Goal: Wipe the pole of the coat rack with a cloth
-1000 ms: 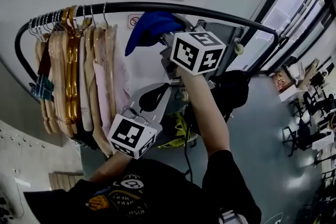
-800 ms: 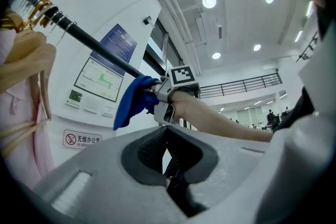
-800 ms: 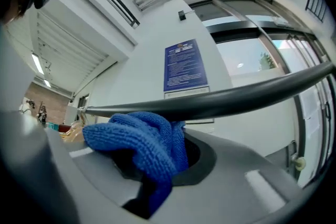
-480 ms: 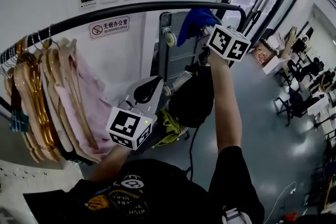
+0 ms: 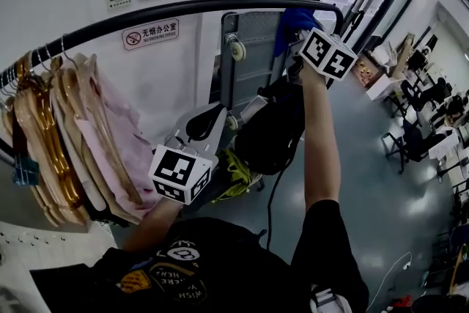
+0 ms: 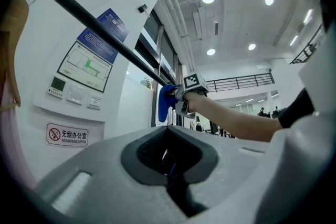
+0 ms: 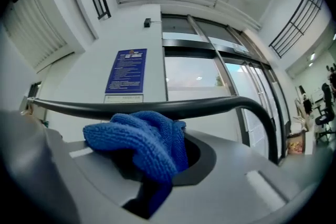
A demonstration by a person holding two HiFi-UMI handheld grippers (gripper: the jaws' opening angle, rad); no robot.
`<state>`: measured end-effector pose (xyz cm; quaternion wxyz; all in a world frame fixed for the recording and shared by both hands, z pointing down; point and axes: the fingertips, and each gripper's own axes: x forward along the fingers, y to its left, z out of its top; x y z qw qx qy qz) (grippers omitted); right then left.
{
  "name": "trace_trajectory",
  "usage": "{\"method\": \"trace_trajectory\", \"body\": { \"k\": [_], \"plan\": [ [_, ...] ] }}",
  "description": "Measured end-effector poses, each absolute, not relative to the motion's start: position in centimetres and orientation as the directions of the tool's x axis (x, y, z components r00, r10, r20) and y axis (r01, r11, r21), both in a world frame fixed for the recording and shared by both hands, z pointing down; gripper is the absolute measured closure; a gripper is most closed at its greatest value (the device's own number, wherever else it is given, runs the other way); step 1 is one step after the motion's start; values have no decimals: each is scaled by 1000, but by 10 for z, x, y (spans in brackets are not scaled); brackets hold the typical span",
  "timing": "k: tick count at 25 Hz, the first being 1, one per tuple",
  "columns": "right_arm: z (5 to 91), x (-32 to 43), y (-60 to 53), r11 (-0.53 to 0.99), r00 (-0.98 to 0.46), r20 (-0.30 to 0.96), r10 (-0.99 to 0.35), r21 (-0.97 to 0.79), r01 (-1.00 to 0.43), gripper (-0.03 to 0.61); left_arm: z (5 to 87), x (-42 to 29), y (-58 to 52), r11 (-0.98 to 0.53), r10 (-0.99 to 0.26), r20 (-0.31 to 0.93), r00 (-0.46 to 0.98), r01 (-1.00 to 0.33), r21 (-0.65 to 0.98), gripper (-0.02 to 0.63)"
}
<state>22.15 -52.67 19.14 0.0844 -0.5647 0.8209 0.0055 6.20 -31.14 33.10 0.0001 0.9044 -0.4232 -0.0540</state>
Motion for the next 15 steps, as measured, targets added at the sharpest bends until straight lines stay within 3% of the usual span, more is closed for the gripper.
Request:
{"method": "trace_trajectory", "body": {
  "k": [9,15],
  "plan": [
    [192,-26,-415,755,-754,-159,-637,68,-652,523,344,25,-296,-569,-822,-73,565,-821,51,620],
    [193,-139,-356,877,-880,-143,-453,109,-468,522,350,-6,-282,-510,-860,-68,506,-858,54,620]
  ]
}}
